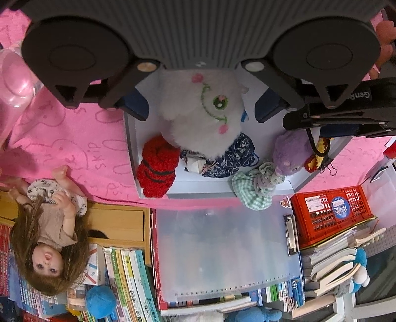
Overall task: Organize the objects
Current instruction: 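Lower the lid and white fluffy toy into the tray with both tools, then open both tools to release the lid and white toy in the tray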
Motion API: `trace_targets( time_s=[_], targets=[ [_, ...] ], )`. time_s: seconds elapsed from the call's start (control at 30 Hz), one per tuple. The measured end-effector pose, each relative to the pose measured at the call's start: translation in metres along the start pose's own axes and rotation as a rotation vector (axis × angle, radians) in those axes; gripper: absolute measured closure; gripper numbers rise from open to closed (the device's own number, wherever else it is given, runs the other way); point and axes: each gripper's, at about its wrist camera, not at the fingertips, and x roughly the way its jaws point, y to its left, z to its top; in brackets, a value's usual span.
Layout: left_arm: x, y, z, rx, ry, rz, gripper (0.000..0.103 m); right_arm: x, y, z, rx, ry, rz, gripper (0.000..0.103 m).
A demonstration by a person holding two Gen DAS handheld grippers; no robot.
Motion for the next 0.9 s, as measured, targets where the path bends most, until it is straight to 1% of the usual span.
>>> trace_targets(
  time_s=[0.1,0.23,0.57,0.9],
  targets=[
    [-0.01,-0.001,0.002,0.007,-0.018,0.003,0.027,-0.007,0.0,0.001,-0.001,-0.013,-0.001,0.003],
    [-0.024,-0.001,0.004,0.013,-0.035,-0.009,0.025,-0.018,0.002,0.003,-0.015,-0.033,-0.013,0.001],
    [-0.063,0.003,0.003,0.017,-0.078,-0.016,0.022,-0.051,0.012,0.007,-0.045,-0.081,-0.02,0.0],
    [-0.101,0.01,-0.01,0.014,-0.102,-0.032,0.019,-0.083,0.028,-0.002,-0.093,-0.114,-0.02,0.0]
  ],
)
